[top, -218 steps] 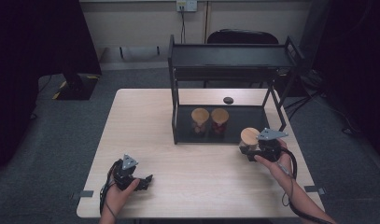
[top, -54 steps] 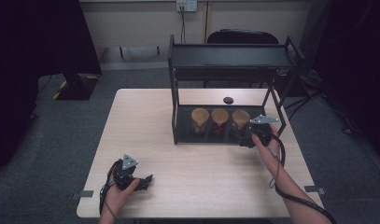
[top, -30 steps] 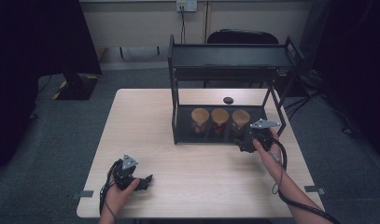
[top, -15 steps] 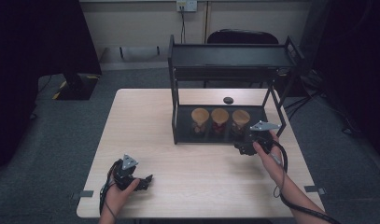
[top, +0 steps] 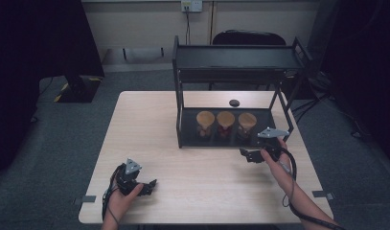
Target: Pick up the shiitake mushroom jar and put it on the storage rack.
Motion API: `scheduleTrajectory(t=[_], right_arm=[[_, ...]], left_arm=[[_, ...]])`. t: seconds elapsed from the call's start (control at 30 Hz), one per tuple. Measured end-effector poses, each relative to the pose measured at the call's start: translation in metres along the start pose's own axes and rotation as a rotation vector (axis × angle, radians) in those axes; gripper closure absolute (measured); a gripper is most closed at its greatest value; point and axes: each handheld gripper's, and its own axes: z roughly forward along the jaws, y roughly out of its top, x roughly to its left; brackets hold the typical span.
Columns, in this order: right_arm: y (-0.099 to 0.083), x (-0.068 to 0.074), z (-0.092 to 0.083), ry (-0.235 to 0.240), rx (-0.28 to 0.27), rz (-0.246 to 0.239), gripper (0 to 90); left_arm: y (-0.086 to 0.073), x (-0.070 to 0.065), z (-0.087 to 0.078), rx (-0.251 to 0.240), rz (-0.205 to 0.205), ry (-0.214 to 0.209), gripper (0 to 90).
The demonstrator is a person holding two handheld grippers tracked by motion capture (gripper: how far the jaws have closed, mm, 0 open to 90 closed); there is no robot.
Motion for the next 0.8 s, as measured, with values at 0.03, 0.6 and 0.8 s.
scheduleTrajectory(t=[0.03, 0.6, 0.8], right_arm=[[-0.001, 0.000, 0.000, 0.003, -0.002, 0.002, 2.9], [-0.015, -0.005, -0.013, 0.012, 0.001, 0.020, 3.0], [-0.020, -0.007, -0.018, 0.014, 0.001, 0.029, 3.0]], left_arm=[[0.000, 0.000, 0.000, 0.000, 0.000, 0.000, 0.2], [0.000, 0.000, 0.000, 0.000, 0.000, 0.000, 0.2], [0.000, 0.000, 0.000, 0.000, 0.000, 0.000, 0.2]])
